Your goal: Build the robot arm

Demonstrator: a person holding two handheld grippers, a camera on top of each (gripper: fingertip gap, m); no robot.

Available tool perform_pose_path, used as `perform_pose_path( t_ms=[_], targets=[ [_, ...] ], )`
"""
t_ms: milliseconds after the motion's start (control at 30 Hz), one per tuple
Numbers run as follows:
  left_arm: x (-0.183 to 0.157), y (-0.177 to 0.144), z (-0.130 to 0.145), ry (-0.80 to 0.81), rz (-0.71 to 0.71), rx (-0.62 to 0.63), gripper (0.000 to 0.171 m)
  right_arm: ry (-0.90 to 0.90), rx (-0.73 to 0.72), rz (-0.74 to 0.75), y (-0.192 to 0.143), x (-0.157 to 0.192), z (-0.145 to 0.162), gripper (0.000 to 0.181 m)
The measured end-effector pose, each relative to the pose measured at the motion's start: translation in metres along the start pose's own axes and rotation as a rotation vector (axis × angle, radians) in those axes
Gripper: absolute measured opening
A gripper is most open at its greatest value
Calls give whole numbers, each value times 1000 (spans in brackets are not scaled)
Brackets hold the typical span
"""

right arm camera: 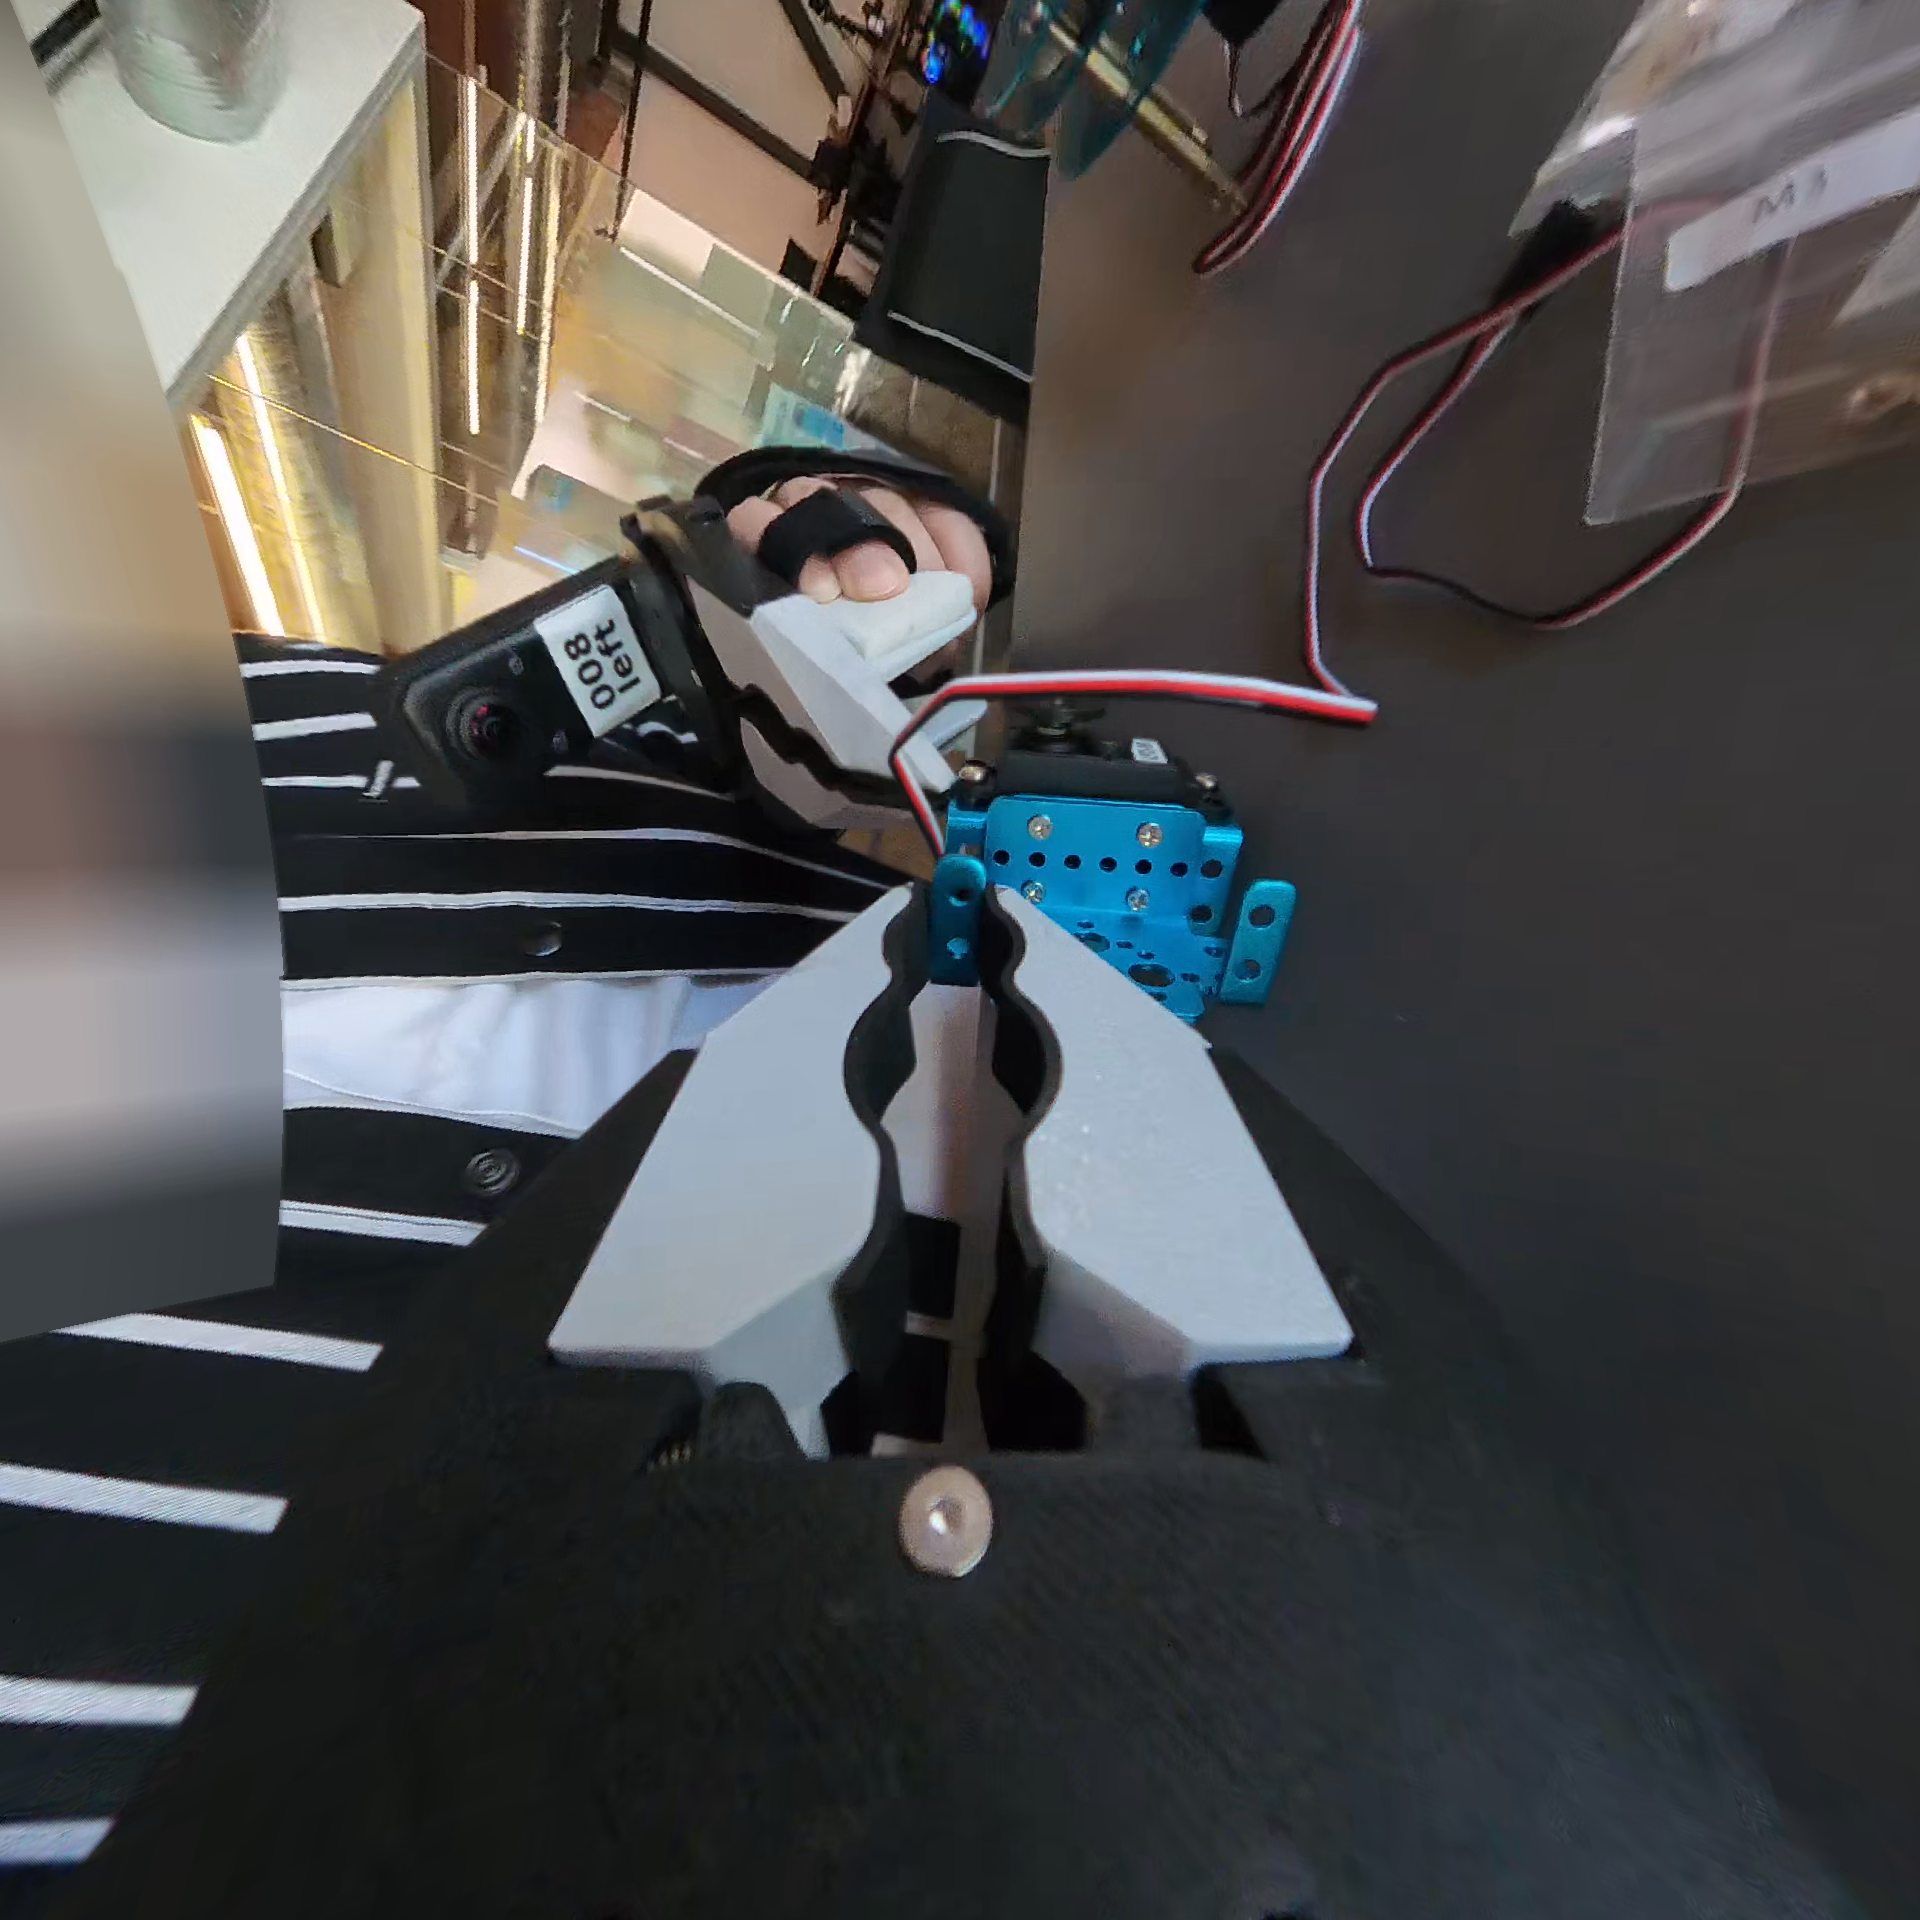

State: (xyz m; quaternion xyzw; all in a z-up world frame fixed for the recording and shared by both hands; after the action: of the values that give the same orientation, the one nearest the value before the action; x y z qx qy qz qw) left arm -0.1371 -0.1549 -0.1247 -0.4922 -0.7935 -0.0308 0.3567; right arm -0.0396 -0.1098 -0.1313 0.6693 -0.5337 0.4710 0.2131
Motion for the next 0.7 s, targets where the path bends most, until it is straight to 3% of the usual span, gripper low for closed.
perform_pose_path(
  t_ms=[100,200,300,433,567,700],
  targets=[
    [0,0,1,15,-12,2,0,-177,-44,114,1,5,3,6],
    [3,-3,3,-69,-21,6,0,-391,-82,330,-1,2,8,7],
    [11,-13,3,-274,-5,-57,0,-539,-131,520,-3,-4,15,7],
    [26,-9,10,-635,10,-30,22,-720,-124,716,7,-1,25,7],
    [34,10,11,-846,25,7,34,-790,-149,844,20,3,27,7],
    [26,30,22,-897,96,135,44,-816,-135,935,25,3,31,8]
  ],
)
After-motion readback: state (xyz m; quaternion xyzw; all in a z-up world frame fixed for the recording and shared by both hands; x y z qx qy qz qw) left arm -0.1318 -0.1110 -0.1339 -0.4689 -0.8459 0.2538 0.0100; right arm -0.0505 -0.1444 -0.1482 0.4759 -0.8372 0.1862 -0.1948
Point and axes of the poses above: each gripper's, where its closed fingertips meet, y out along the fingers, z out of its underside, x = y × z across the jaws, the point moved 5 cm from there along -y, back along the fingers, and after that the axes turned 1 degree about -y, right-handed, at the moved point
